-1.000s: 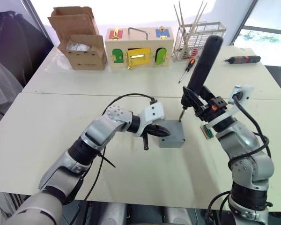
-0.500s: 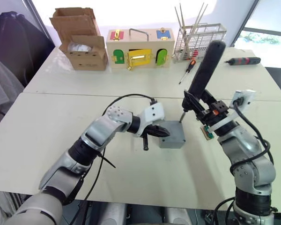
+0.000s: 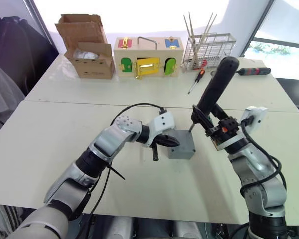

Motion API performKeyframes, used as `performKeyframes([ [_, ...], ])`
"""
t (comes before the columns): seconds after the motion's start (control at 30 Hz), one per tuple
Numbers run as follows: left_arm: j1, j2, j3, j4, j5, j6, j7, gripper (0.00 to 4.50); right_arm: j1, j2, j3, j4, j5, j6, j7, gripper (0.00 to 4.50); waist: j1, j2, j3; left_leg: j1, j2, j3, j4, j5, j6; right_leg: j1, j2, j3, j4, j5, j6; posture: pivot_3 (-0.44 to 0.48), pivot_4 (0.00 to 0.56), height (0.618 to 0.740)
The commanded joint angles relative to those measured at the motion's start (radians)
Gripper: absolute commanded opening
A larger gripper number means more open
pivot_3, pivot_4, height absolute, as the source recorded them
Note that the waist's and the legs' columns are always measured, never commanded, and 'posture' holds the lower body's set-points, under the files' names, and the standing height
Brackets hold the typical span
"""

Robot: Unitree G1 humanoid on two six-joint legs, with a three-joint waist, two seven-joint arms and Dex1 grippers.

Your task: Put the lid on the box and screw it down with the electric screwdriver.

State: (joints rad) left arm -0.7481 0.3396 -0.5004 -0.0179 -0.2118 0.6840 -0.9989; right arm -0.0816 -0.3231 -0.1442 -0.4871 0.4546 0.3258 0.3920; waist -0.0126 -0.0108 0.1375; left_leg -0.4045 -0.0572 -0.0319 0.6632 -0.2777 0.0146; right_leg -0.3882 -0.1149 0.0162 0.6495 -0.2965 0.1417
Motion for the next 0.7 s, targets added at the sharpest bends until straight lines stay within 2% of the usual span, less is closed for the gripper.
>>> performKeyframes([
  [0.03,0.02,0.001,-0.026,0.009,0.02,0.015,-0.001,0.0,0.039,0.002,0.048,0.052,-0.007,0.039,0.017,1.93,0.0,0.0,-0.001,0.0,0.0,0.0,0.0,0.0,0.0,0.0,0.0,0.0,0.0,0.0,0.0,0.0,0.15,0.739],
  [0.7,0.036,-0.001,-0.019,-0.003,0.023,0.026,0.004,0.0,0.04,-0.009,0.062,0.13,-0.023,0.038,0.053,1.93,0.001,-0.003,-0.01,0.004,0.0,0.0,-0.001,-0.002,0.003,0.004,0.0,0.0,-0.002,0.0,0.0,0.0,0.15,0.739],
])
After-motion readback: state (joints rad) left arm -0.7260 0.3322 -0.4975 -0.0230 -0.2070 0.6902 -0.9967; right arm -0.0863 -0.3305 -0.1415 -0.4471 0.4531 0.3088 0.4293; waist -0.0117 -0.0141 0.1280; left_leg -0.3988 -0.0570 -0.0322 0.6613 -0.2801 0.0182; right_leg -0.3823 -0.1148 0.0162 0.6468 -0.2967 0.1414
